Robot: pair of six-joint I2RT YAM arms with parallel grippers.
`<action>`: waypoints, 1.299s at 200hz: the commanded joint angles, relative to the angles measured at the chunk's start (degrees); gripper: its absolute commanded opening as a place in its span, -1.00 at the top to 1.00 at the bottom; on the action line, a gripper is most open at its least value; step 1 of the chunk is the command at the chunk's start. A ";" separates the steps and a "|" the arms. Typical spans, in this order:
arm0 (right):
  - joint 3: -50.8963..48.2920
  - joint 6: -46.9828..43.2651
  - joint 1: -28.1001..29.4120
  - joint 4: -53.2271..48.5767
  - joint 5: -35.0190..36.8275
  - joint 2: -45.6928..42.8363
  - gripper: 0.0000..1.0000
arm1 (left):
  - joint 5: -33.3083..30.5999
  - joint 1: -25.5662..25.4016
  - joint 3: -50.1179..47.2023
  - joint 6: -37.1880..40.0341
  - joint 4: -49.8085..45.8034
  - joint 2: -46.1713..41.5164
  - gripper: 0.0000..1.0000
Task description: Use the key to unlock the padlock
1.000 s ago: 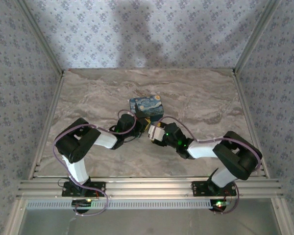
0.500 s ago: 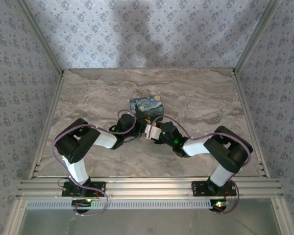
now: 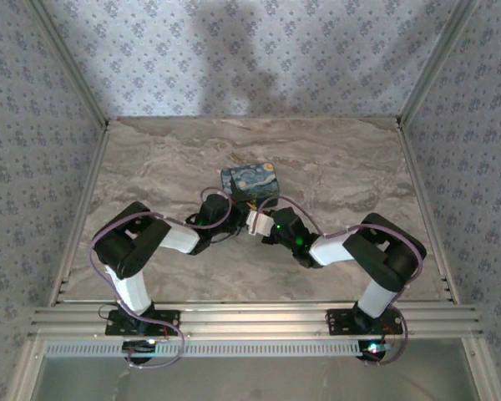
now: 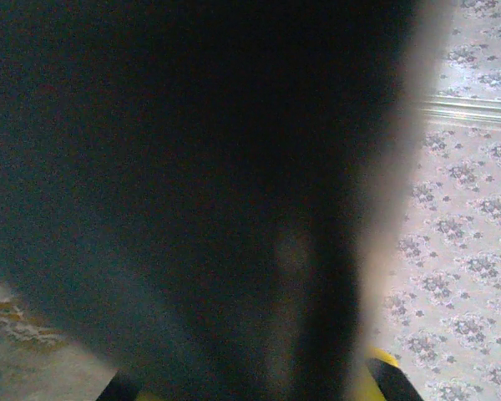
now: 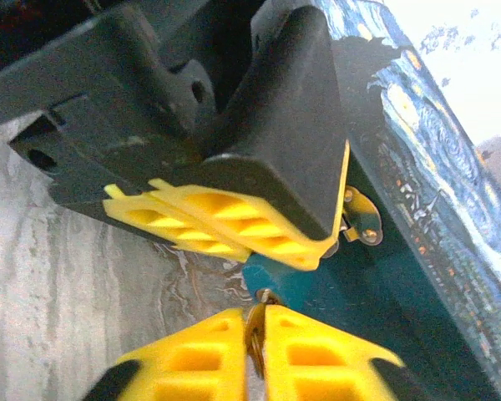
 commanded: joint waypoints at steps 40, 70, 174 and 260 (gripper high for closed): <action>1.06 11.66 -0.64 5.31 4.43 1.13 1.00 | 1.46 -0.52 1.10 -0.55 -0.23 -1.36 1.00; 0.63 22.54 -1.40 6.73 2.11 1.03 1.00 | 1.39 -0.54 0.95 -0.37 -0.49 -1.38 1.00; -6.53 56.90 -4.13 17.24 -9.26 6.31 1.00 | -0.95 2.50 -3.68 8.29 -12.85 -11.46 0.08; -7.67 81.93 -8.63 23.64 -21.17 12.07 0.75 | 5.08 17.83 5.56 30.62 -40.78 -22.60 -0.31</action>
